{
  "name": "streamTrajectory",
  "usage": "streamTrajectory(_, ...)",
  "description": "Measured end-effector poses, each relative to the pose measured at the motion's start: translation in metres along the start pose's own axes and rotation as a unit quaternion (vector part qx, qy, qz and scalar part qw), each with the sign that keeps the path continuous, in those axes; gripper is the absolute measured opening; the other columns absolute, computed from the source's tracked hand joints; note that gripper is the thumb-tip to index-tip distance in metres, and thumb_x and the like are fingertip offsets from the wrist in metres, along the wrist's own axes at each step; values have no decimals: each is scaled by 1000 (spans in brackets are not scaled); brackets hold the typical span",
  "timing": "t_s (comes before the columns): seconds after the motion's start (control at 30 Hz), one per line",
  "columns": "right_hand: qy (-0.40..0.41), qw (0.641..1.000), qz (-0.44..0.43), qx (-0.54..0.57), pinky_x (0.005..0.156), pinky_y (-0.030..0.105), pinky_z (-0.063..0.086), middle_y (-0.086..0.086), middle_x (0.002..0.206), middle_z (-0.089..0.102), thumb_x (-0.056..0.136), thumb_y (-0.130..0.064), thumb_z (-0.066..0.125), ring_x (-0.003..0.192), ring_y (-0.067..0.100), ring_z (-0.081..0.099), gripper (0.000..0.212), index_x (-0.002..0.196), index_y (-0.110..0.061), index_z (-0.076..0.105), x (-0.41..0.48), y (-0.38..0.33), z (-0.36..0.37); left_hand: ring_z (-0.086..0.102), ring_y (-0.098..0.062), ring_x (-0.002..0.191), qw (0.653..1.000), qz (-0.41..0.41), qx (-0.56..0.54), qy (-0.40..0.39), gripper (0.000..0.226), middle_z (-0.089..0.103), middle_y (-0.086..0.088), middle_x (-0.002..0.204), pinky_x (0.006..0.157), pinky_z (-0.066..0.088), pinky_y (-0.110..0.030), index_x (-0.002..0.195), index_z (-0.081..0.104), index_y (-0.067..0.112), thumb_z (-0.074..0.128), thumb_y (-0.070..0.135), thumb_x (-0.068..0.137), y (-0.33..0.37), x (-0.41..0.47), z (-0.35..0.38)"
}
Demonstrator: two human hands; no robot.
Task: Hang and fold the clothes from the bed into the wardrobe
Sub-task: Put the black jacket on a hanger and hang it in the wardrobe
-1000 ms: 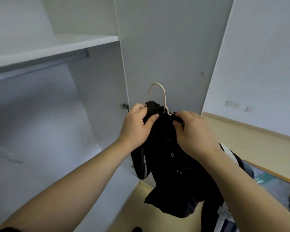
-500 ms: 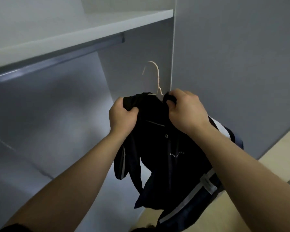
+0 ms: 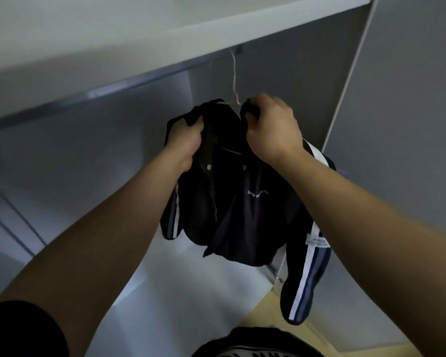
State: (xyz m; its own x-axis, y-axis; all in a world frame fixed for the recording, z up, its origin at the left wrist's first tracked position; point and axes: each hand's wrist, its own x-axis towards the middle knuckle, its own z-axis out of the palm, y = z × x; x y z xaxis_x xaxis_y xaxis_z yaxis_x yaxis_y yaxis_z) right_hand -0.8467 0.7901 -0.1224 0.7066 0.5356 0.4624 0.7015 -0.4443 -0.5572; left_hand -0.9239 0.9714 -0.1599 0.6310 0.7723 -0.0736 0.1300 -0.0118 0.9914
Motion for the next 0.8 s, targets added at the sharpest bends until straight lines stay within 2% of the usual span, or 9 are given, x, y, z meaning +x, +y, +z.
streamTrajectory(0.1,-2,1000,-24,7,78,43,50,14,117,60,94,-20,49,103,40,59,28,119,-14,60,35,2,11,68,-19,104,980,124,125,91,38,71,-1,114,95,56,-40,121,67,17,54,43,95,16,18,-3)
streamTrajectory(0.2,-6,999,-45,1,71,35,40,17,118,61,94,-19,49,102,42,60,27,118,-12,58,68,1,21,62,-24,111,948,178,213,153,32,66,-8,119,99,50,-40,120,62,11,51,34,100,23,33,-4)
streamTrajectory(0.3,-13,998,-62,-10,73,33,36,16,125,58,98,-21,50,108,40,59,28,124,-11,55,94,-2,31,59,-24,116,942,187,180,212,35,63,-9,126,99,47,-35,127,58,9,51,35,104,22,41,1)
streamTrajectory(0.4,-29,998,-58,-24,77,31,37,16,129,57,97,-18,52,114,38,58,29,126,-12,55,112,3,42,61,-23,107,928,238,160,240,29,65,-11,114,85,41,-22,118,61,5,53,28,104,24,42,8)
streamTrajectory(0.47,-39,997,-60,-19,80,33,41,15,129,57,96,-18,52,115,38,58,29,125,-13,57,120,3,49,58,-27,105,870,354,239,249,25,64,-16,109,84,37,-22,109,63,-1,55,21,101,31,40,9)
streamTrajectory(0.53,-50,997,-58,-10,86,35,46,15,129,58,95,-19,53,116,38,59,29,123,-13,59,127,1,54,58,-30,104,787,470,341,210,21,63,-21,109,86,40,-29,98,65,-3,57,17,97,33,42,7)
streamTrajectory(0.6,-66,996,-54,-8,88,33,47,16,129,60,94,-18,54,117,37,60,30,123,-12,61,131,0,60,58,-30,107,746,506,407,149,22,63,-19,114,89,46,-31,98,67,-2,59,18,97,25,50,3)
streamTrajectory(0.63,-75,996,-54,-10,86,32,45,16,129,60,94,-17,55,116,36,60,31,124,-12,61,132,3,63,58,-29,109,753,489,421,132,23,63,-18,116,89,45,-29,101,68,-1,60,20,97,18,52,1)
streamTrajectory(0.8,-92,992,-78,-36,82,37,46,21,129,53,96,-14,52,107,43,59,29,124,-7,55,123,27,78,61,-29,112,860,322,369,145,33,66,-15,120,85,33,-16,122,64,4,66,20,94,-15,51,-4)
